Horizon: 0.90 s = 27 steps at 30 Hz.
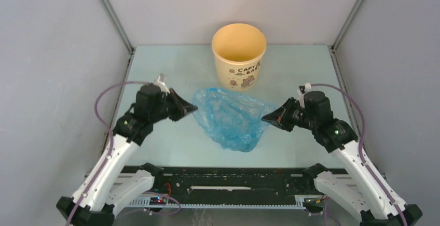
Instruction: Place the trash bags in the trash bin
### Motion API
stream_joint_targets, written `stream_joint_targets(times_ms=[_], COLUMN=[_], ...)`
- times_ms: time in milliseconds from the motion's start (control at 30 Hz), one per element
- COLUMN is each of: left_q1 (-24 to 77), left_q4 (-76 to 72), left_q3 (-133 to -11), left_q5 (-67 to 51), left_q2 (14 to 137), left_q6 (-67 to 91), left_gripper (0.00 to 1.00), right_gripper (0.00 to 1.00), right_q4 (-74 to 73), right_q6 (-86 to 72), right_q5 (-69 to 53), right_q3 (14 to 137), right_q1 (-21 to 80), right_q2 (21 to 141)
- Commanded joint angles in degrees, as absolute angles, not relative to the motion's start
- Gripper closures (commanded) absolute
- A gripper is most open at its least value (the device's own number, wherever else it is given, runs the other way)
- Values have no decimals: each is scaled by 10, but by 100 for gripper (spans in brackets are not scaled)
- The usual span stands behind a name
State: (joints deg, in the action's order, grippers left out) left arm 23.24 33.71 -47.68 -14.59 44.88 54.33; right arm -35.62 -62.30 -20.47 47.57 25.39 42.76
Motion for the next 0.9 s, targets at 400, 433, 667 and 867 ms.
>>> stream_joint_targets(times_ms=[400, 433, 667, 867], left_q1=[268, 268, 268, 268], left_q4=[396, 396, 390, 462], left_q3=[-991, -918, -422, -336], left_q5=[-43, -36, -106, -117], left_q2=[488, 460, 262, 153], left_q6=[376, 384, 511, 517], left_gripper=[100, 100, 100, 100], right_gripper=[100, 100, 100, 100], right_q4=[-432, -415, -315, -325], right_q6=[-329, -343, -484, -553], right_q5=[-49, -48, -75, -33], right_q3=[1055, 987, 530, 413], right_q1=[490, 490, 506, 582], right_q2=[602, 579, 465, 435])
